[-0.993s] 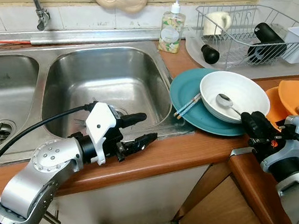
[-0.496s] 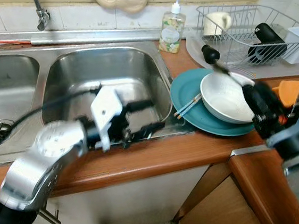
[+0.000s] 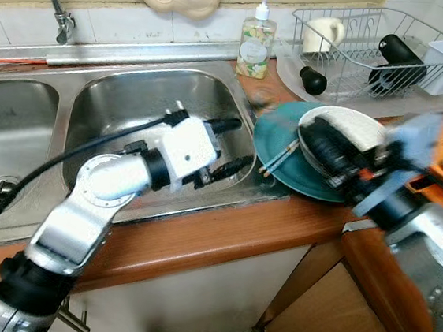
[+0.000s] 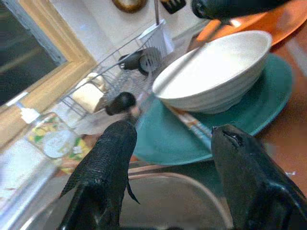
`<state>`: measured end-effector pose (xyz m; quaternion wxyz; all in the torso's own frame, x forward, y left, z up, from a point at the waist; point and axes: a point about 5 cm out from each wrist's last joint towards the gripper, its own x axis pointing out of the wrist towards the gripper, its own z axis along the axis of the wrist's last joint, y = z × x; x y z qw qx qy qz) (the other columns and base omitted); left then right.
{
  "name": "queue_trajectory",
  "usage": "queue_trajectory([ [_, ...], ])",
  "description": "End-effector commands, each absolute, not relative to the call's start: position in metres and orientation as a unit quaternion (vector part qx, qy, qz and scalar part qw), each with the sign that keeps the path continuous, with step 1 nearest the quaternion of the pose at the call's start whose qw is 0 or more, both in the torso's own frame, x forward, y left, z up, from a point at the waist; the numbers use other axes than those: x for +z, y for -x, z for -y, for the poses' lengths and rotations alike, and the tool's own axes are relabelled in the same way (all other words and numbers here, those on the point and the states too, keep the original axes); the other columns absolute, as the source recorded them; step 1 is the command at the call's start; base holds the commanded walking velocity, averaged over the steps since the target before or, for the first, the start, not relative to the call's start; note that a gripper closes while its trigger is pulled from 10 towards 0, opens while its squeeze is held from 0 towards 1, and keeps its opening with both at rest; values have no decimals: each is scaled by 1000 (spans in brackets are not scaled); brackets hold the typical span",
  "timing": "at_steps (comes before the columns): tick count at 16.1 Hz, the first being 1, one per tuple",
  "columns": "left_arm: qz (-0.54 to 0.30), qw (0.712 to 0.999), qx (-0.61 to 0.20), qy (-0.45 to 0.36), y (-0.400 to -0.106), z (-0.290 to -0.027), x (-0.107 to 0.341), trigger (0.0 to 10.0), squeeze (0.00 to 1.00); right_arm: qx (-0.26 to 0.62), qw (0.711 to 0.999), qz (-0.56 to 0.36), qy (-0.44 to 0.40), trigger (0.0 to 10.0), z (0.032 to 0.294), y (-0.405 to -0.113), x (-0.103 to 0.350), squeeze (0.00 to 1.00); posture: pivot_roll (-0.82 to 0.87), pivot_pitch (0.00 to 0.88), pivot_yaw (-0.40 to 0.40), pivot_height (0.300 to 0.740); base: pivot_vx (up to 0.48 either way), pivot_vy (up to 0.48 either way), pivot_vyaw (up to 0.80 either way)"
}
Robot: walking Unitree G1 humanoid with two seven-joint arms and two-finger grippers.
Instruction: Kitchen organization
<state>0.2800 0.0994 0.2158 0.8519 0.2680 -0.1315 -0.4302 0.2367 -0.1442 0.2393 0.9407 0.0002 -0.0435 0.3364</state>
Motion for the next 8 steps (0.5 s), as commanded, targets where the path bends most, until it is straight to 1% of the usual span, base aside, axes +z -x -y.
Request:
queue_trajectory([
  [1, 154, 844, -420, -297, -284, -95, 222, 10000, 0, 363, 930, 52, 7, 0, 137, -234, 246, 0, -113, 0, 14, 740, 0, 0, 0],
  [4, 192, 833, -396, -333, -295, -88, 226, 10000, 0, 382, 923, 49, 14, 0, 131, -232, 247, 0, -113, 0, 14, 740, 0, 0, 0],
  [6, 193, 823, -409, -343, -299, -82, 224, 10000, 0, 388, 920, 50, 16, 0, 129, -233, 248, 0, -113, 0, 14, 740, 0, 0, 0],
  [7, 189, 818, -415, -352, -301, -80, 222, 1529, 0, 391, 919, 51, 15, 0, 127, -233, 249, 0, -113, 0, 14, 740, 0, 0, 0],
  [8, 189, 816, -415, -356, -302, -79, 220, 1529, 0, 393, 918, 52, 15, 0, 126, -233, 249, 0, -113, 0, 14, 740, 0, 0, 0],
])
